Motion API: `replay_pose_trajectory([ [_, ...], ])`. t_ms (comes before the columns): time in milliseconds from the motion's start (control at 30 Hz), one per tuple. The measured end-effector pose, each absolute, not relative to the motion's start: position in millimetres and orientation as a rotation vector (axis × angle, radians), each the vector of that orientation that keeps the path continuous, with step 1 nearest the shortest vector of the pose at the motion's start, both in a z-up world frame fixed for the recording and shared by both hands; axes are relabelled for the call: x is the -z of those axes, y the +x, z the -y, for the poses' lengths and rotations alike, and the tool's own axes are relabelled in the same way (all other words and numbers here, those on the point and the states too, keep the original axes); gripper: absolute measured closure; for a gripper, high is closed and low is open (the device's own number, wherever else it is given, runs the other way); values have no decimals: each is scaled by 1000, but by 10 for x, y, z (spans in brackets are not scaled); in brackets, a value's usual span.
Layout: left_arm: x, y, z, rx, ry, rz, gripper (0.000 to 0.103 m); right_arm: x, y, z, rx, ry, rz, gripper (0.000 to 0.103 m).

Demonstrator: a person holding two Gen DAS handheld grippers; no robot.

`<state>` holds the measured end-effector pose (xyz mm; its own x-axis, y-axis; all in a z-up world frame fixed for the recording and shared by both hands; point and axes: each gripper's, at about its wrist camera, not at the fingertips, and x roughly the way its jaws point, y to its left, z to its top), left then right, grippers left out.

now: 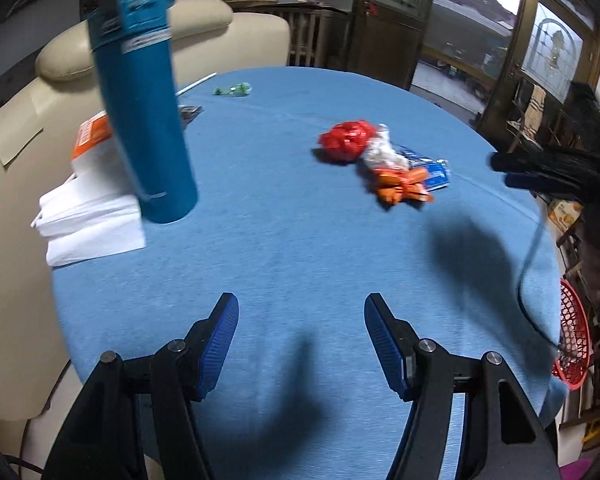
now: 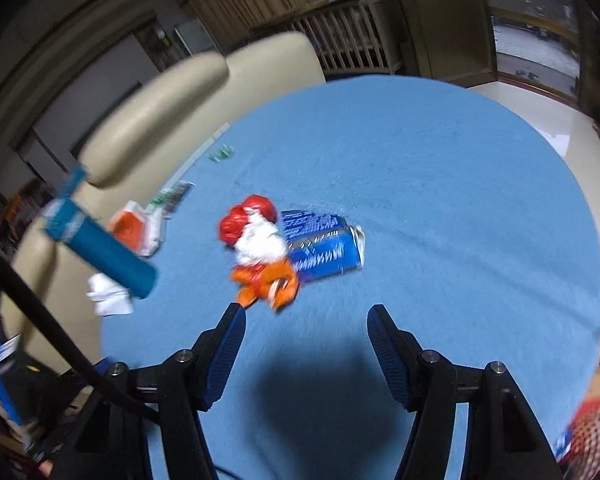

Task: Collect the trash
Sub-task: 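Grasp the blue printed carton with the right tool while the left tool grasps the red plastic bag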

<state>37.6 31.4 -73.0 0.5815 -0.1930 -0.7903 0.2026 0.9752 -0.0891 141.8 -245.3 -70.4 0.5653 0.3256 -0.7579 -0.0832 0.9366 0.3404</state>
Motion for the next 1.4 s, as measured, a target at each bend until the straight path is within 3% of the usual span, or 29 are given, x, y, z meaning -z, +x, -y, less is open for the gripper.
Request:
replay_pose_trajectory([
  [133, 754, 437, -439, 224, -1, -923, 37, 903, 1956, 2312, -210, 233, -995, 36],
  [200, 757, 485, -503, 218, -11, -921, 37, 977, 2182, 2236, -193, 201, -1024, 27],
  [367, 737, 610, -507, 218, -20, -920, 37, 1138, 2570, 2051, -159, 104, -1069, 22],
  [567, 522, 906, -232, 267, 45, -843, 33, 1360, 2744, 2029, -92, 22, -1127, 22],
  [867, 512, 1770, 350, 338, 85, -819, 32, 1355, 2369, 2623, -119, 241, -1071, 36],
  [1267, 1003, 2768, 872, 450, 89, -1065, 32, 1142, 1297, 3163, -178, 414, -984, 36],
  [1333, 1059, 2763, 946, 452, 104, -1072, 38, 1126, 1160, 3214, -179, 443, -972, 36],
  [1367, 1085, 2746, 971, 452, 105, -1077, 51, 1117, 1102, 3227, -178, 457, -962, 36],
  [1400, 1080, 2725, 973, 450, 100, -1074, 51, 1105, 1042, 3243, -177, 468, -953, 36],
])
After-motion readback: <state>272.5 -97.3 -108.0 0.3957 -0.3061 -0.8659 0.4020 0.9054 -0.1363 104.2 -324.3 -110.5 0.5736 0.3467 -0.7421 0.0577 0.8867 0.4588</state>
